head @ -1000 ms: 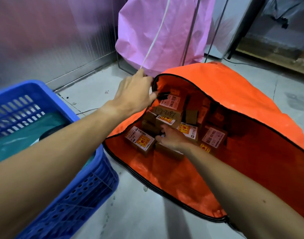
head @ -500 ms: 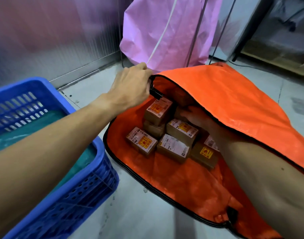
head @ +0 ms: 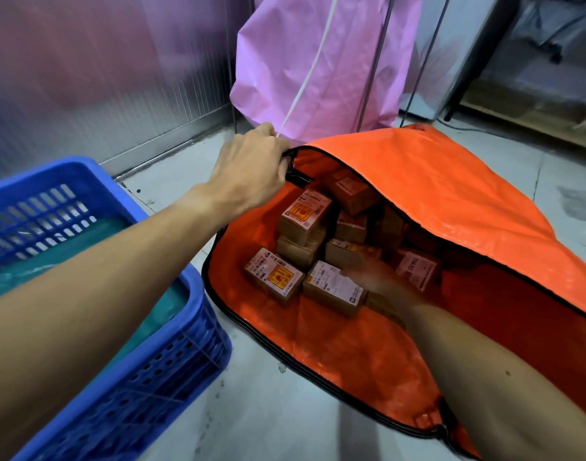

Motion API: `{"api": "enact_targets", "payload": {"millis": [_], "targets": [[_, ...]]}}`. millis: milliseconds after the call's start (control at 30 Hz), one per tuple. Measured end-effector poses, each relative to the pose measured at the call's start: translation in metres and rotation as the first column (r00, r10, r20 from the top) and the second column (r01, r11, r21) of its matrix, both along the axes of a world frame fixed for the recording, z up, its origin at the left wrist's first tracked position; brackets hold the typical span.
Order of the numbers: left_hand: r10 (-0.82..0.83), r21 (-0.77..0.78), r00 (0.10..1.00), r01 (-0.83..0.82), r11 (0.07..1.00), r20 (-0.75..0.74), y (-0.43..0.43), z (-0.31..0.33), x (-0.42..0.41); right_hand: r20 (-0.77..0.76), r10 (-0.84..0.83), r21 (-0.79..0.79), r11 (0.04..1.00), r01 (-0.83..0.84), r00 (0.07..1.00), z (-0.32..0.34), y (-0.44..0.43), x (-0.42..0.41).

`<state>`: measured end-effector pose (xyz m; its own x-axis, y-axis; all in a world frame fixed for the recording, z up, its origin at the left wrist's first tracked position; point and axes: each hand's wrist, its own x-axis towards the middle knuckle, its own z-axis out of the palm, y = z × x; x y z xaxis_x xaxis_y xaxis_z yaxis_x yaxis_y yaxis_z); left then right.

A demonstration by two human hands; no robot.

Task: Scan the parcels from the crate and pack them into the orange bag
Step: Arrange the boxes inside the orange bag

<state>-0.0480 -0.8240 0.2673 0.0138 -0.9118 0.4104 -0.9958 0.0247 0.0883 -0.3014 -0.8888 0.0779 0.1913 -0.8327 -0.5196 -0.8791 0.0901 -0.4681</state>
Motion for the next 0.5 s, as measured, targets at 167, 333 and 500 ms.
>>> {"api": "enact_targets", "payload": {"millis": [167, 333, 500], "targets": [[0.012, 0.020, 1.000, -0.012, 1.000, 0.007, -0.003, 0.001, 0.000, -0.066, 0.113, 0.031, 0.993, -0.111, 0.991, 0.008, 0.010, 0.007], [0.026, 0.087, 0.997, -0.020, 0.996, -0.070, 0.002, 0.010, -0.006, -0.050, 0.246, -0.026, 0.969, -0.248, 0.968, 0.024, 0.028, 0.030], [0.058, 0.143, 0.994, -0.044, 0.989, -0.092, 0.022, 0.033, -0.012, -0.122, 0.347, -0.045, 0.934, -0.355, 0.930, 0.074, 0.047, 0.039]]}}
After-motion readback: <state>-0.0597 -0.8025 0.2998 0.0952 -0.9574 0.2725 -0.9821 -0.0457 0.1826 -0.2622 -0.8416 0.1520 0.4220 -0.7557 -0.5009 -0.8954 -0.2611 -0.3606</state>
